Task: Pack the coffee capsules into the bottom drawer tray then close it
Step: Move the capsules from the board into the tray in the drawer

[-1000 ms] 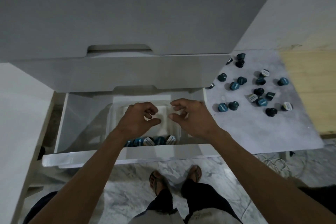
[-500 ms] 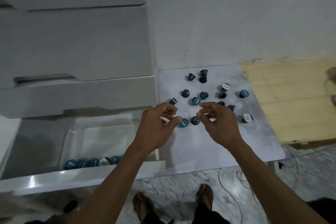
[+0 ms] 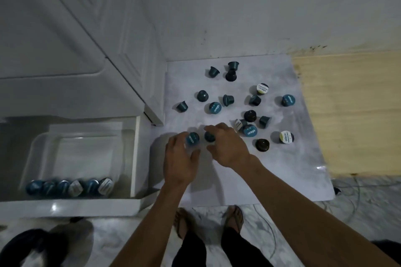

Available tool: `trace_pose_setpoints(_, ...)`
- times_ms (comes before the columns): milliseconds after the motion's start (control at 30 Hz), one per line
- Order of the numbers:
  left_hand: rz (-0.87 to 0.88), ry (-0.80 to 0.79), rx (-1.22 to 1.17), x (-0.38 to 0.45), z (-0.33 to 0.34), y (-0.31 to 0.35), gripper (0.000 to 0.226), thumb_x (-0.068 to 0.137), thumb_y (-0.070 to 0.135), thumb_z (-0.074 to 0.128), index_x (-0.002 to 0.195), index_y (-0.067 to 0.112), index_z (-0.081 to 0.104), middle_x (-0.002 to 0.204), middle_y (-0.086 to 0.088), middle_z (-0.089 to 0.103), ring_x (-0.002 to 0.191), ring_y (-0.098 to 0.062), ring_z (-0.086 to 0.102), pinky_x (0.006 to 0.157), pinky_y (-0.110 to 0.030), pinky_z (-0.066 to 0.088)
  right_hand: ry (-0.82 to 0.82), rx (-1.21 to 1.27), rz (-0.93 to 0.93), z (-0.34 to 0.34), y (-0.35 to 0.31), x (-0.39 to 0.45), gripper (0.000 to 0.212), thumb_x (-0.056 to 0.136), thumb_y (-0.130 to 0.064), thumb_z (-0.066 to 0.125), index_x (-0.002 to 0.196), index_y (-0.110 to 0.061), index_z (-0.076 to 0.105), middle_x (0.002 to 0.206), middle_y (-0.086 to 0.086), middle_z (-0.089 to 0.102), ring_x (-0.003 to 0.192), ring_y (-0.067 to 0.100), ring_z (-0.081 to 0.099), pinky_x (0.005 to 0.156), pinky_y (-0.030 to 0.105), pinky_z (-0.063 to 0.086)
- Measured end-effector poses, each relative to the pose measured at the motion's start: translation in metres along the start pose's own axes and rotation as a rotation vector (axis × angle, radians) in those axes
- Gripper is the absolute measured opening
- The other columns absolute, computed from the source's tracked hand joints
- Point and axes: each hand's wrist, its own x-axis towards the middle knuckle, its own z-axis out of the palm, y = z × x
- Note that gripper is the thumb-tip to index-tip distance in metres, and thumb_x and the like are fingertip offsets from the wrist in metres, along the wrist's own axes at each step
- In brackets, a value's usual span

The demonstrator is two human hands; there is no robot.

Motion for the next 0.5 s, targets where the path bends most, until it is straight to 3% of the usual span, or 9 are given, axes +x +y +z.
trace_pose_setpoints(167, 0.046, 0.007, -0.053, 0.011, 0.022, -0.013, 0.041, 0.083, 0.016, 0.072, 0.122, 0.012, 0.057, 0.12, -0.007, 0.064, 0.112, -0.025, 0.058, 0.1, -0.043, 0.048, -0.012, -0.08, -0.051, 0.02, 0.011, 0.018, 0.043, 0.087, -0.014, 0.061, 0.129, -0.019, 0.056, 0.119, 0.014, 0.053, 0.107, 0.036, 0.054, 0.086, 0.042, 0.051)
trace_pose_setpoints(333, 0.093, 0.052, -0.05, 0.014, 0.029, -0.019, 0.037, 0.084, 0.017, 0.071, 0.119, 0.012, 0.06, 0.116, -0.007, 0.066, 0.107, -0.025, 0.06, 0.096, -0.04, 0.051, 0.097, -0.037, -0.078, 0.022, 0.017, 0.021, 0.018, 0.09, -0.011, 0.056, 0.107, -0.009, 0.062, 0.102, 0.015, 0.057, 0.089, 0.037, 0.059, 0.067, 0.036, 0.047)
trace_pose_setpoints(400, 0.102, 0.067, -0.075, 0.016, 0.031, -0.021, 0.032, 0.085, 0.017, 0.072, 0.114, 0.01, 0.062, 0.111, -0.008, 0.068, 0.103, -0.025, 0.062, 0.093, -0.04, 0.053, 0.155, 0.058, -0.073, 0.021, 0.023, 0.021, 0.021, 0.088, -0.01, 0.06, 0.109, -0.009, 0.059, 0.099, 0.015, 0.056, 0.086, 0.034, 0.058, 0.066, 0.03, 0.04)
trace_pose_setpoints(500, 0.129, 0.098, -0.096, 0.018, 0.034, -0.026, 0.029, 0.083, 0.012, 0.073, 0.11, 0.008, 0.063, 0.107, -0.009, 0.069, 0.1, -0.026, 0.063, 0.089, -0.045, 0.054, 0.216, 0.183, -0.122, 0.025, 0.033, 0.016, 0.046, 0.088, -0.009, 0.062, 0.133, -0.012, 0.052, 0.108, 0.014, 0.052, 0.094, 0.026, 0.052, 0.077, 0.03, 0.043)
